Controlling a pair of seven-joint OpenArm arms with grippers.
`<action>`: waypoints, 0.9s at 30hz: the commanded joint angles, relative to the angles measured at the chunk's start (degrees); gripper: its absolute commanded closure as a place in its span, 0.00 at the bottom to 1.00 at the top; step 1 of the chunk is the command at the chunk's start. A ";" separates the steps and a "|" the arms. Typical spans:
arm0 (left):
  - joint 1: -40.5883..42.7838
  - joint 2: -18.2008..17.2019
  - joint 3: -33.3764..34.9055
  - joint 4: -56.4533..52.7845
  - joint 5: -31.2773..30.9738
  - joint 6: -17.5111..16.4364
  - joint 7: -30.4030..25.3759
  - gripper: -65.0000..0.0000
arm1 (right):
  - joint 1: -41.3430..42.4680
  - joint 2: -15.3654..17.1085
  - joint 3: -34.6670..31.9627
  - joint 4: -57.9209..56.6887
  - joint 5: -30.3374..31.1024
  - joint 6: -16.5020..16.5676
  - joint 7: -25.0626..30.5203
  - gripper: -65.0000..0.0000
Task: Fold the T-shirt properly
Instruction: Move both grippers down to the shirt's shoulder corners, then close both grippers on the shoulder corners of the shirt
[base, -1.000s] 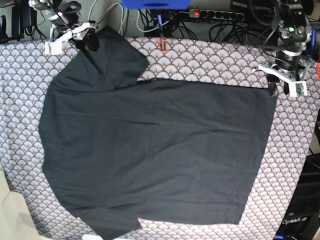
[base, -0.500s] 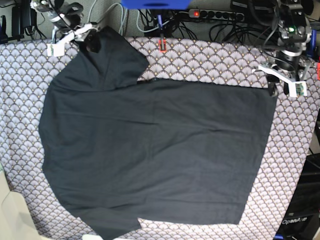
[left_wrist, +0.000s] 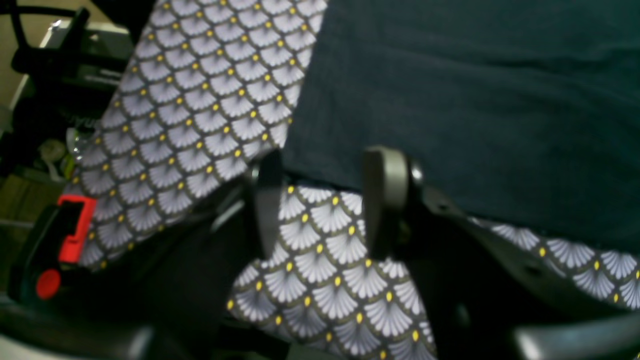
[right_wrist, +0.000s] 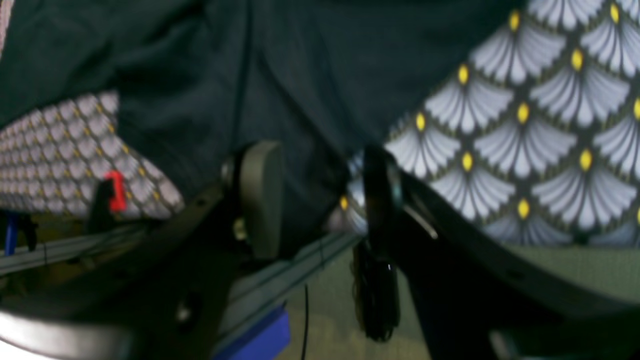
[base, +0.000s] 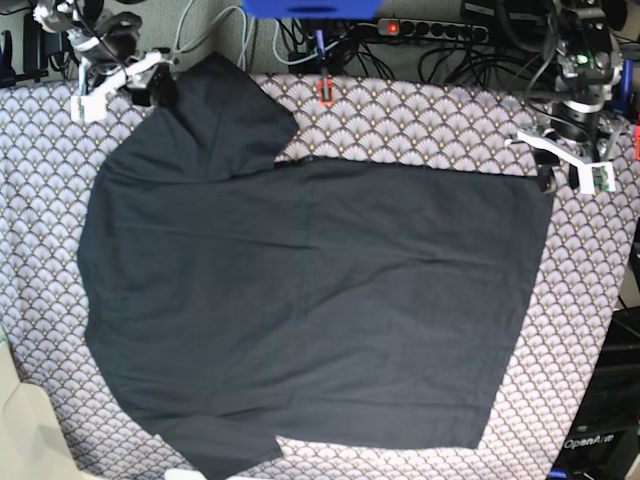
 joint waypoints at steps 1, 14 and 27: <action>0.11 -0.40 -0.40 0.86 -0.09 0.13 -1.39 0.59 | -0.40 0.27 0.37 0.81 1.03 0.56 0.91 0.57; 0.29 -0.31 -0.40 0.86 -0.09 0.13 -1.39 0.59 | 2.41 0.53 -0.16 -8.16 1.03 0.83 1.08 0.57; 0.02 -0.40 -0.40 0.15 0.00 0.22 -1.39 0.60 | 3.29 0.53 -6.23 -7.90 1.03 0.83 1.08 0.76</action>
